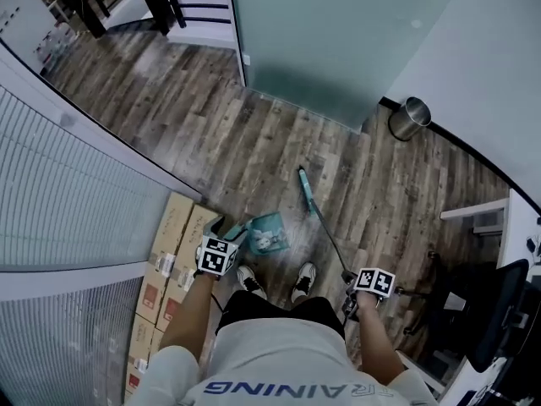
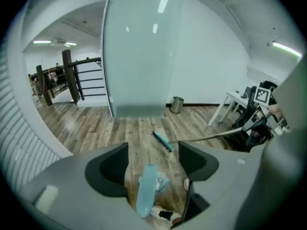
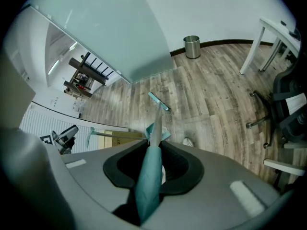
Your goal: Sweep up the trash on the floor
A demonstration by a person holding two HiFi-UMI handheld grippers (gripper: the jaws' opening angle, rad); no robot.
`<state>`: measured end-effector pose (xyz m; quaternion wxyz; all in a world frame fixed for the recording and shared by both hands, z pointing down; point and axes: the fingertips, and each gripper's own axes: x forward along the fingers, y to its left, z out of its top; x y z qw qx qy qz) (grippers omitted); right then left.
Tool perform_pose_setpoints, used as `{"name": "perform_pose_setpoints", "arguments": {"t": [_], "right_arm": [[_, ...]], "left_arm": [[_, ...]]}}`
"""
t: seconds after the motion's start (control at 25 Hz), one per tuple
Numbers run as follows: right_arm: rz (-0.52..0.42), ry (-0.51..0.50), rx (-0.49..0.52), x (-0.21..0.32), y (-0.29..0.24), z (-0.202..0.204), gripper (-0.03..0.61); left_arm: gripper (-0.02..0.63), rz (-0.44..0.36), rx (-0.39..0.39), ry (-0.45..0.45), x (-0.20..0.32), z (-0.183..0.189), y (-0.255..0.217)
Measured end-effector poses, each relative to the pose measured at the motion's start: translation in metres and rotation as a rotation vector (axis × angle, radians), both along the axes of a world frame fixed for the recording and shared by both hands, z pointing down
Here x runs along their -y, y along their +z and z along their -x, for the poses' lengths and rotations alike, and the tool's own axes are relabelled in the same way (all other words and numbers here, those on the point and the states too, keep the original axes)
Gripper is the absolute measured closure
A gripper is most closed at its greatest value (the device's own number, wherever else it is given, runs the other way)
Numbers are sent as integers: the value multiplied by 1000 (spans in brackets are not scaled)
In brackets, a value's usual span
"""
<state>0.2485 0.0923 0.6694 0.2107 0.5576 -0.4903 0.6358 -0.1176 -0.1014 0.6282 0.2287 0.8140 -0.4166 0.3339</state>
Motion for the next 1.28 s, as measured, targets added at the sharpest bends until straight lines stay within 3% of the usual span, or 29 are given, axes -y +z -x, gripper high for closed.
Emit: {"name": "perform_pose_setpoints", "arguments": {"t": [0.36,0.56,0.68,0.84,1.28], "right_arm": [[-66,39,108,59,-23,20,472],[-67,8,128,88,-31,38,472],[-72,-11,135,105,-37,47,472],[-85,-47,132,125,-43,57,472],[-108,-106,126,136,-52,68,472]], "left_arm": [[359,-354,-266,-160,11,-8,-196],[565,-541,-375,-238,5,-12,-306],[614,-608,-421,-287,3,-7,-345],[614,-658,-423,-296,3,-7,-360],[614,-640,-416,-295,3,-15,-352]]}}
